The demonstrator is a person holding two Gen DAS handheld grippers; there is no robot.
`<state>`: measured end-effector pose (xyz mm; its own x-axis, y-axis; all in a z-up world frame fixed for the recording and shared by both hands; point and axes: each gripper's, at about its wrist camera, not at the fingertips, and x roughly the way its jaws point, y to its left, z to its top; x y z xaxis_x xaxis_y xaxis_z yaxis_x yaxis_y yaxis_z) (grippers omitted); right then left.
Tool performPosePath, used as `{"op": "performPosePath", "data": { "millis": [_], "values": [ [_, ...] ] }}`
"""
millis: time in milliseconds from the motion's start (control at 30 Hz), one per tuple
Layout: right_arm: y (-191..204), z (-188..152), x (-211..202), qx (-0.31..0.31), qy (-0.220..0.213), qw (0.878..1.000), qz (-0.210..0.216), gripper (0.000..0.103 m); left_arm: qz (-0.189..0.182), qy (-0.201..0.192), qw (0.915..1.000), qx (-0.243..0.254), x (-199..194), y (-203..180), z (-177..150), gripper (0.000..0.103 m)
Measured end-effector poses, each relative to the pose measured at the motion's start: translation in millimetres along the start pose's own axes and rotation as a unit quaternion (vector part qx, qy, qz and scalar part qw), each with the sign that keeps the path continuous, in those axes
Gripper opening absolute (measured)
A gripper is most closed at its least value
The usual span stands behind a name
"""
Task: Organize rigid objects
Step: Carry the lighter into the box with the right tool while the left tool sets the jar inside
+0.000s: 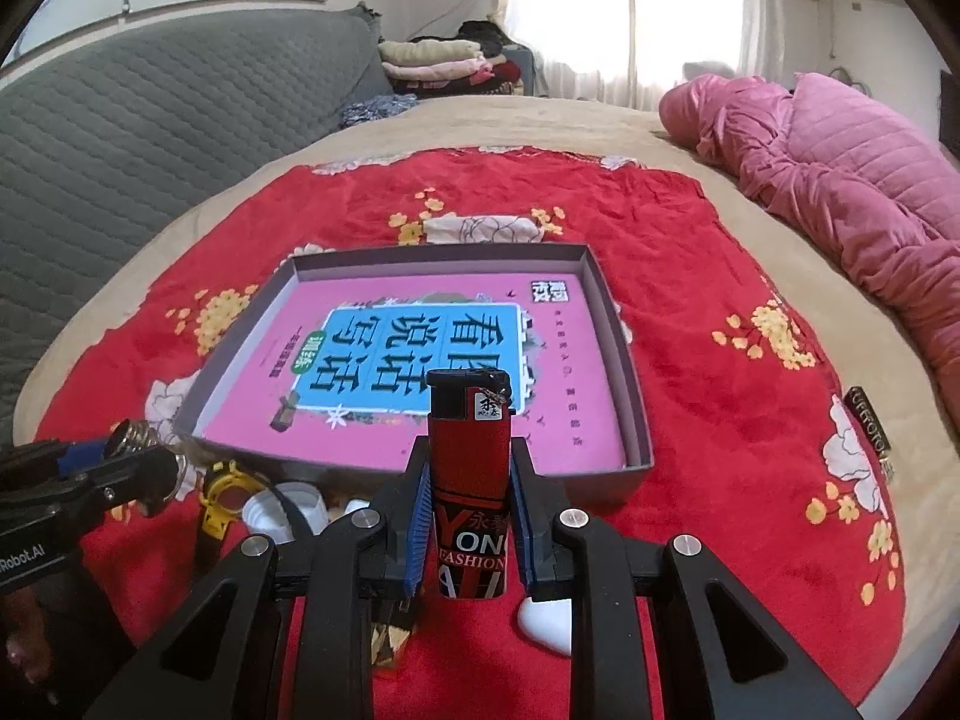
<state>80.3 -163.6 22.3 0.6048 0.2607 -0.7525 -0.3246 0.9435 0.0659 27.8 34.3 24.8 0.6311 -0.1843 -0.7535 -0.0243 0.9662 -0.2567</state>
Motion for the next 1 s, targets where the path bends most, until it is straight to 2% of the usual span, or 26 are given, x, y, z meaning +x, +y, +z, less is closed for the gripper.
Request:
{"op": "performPosePath", "data": {
  "millis": [367,633,767,1000],
  "values": [
    [-10,19,6,0.011,-0.008,1.0,-0.007,0.023,0.01,-0.016,0.9998,0.0,17,0,21,0.036],
    [-28,40,11,0.03,-0.021,0.999,-0.011,0.024,0.021,-0.01,0.9997,-0.007,37,6,34,0.036],
    [-29,46,24,0.026,-0.009,1.0,-0.011,0.024,0.043,-0.005,0.999,-0.007,48,9,40,0.036],
    [-29,49,55,0.023,0.027,0.999,-0.01,0.024,0.05,0.007,0.9987,-0.006,64,12,47,0.036]
  ]
}}
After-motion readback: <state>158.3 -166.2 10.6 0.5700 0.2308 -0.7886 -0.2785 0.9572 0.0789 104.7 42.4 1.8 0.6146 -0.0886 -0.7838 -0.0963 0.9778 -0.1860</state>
